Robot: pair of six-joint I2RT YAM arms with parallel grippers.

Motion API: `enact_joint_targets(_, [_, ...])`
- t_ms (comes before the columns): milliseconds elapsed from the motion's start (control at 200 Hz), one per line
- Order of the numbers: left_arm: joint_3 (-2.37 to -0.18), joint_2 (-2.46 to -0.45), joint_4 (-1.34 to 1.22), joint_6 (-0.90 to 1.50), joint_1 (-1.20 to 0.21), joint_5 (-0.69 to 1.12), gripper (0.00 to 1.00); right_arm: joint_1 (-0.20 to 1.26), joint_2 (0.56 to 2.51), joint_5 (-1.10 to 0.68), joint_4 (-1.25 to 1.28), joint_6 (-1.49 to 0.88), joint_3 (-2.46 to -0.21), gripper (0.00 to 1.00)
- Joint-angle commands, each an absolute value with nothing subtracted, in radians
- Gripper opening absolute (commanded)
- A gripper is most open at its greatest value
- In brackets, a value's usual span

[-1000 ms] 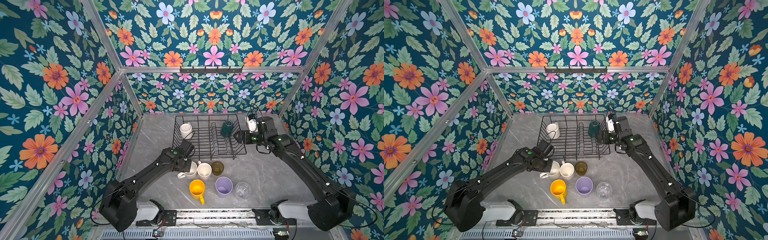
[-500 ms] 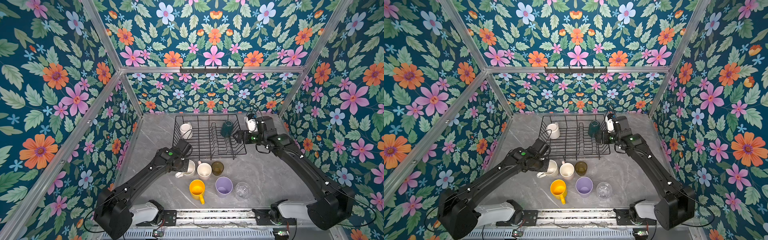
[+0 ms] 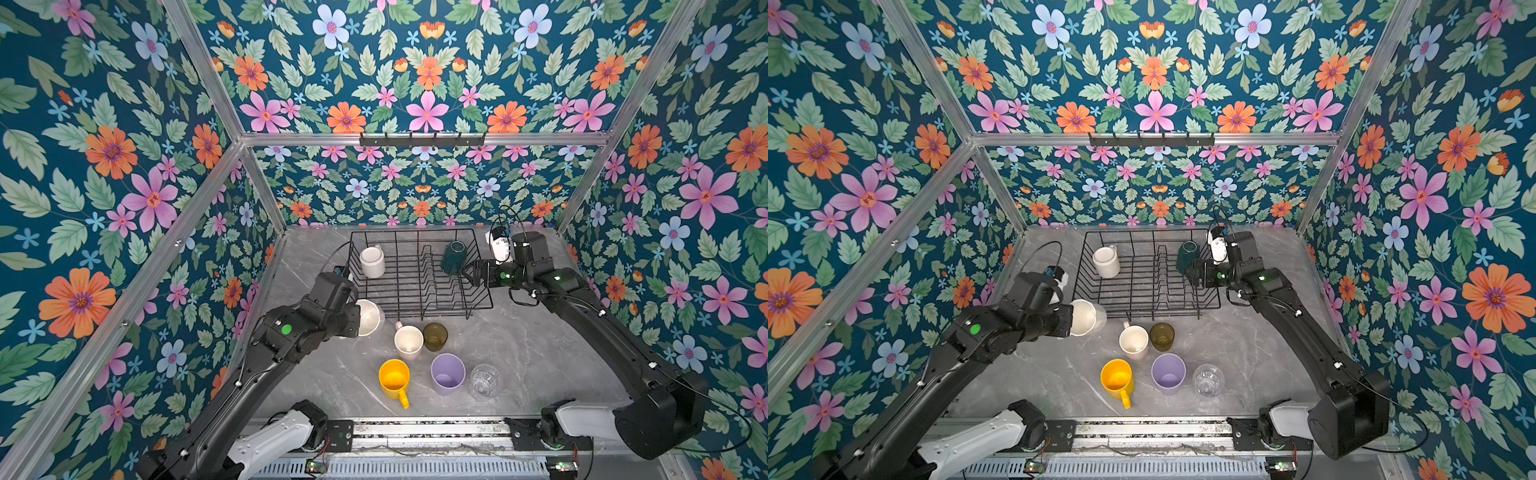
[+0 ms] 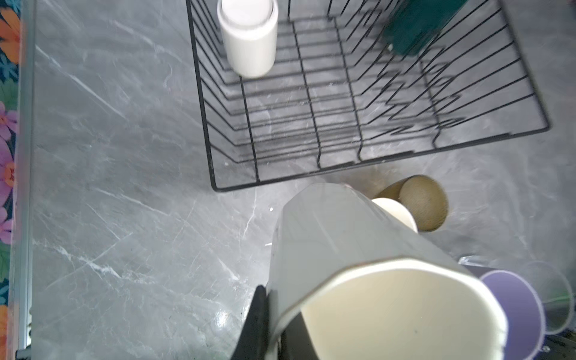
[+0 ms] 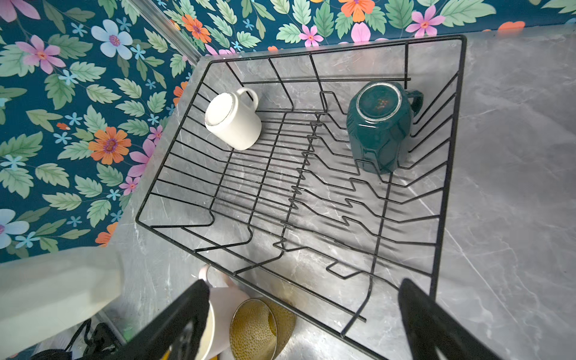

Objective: Load cups into a dish rack
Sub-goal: Pick up the cup from the center of the table, then place the cup upside down at the dish rack.

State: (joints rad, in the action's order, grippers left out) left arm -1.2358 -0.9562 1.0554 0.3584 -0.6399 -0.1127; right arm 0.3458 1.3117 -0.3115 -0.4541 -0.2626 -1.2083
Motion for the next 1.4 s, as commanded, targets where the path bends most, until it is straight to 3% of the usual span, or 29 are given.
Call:
enact_joint_targets(0, [-1.274,-0.951,0.928,0.321,-0.638,-0.112,0.0,0.348,1.296,-0.389,-0.382,-0.286,-1.203,0.94])
enact_joint_targets(300, [-1.217,-1.015,0.538,0.274,-0.615,0.087,0.0,0.336,1.189,-0.569,-0.257,-0.343,-1.149,0.96])
enact_joint_targets(600, [-1.05,-1.068,0.126,0.416,-0.376,0.645,0.0,0.283,1.145,-0.853,0.114,-0.519,-1.018,0.98])
enact_joint_targets(815, [-0.997,-1.138,-0.103,0.519,-0.358,0.854,0.0,0.282,1.179,-0.949,0.274,-0.561,-1.002,0.98])
enact_joint_targets(1395, [-0.94,-1.267,-0.439,0.736,-0.361,1.056,0.0,0.286,1.257,-1.074,0.542,-0.572,-0.973,0.98])
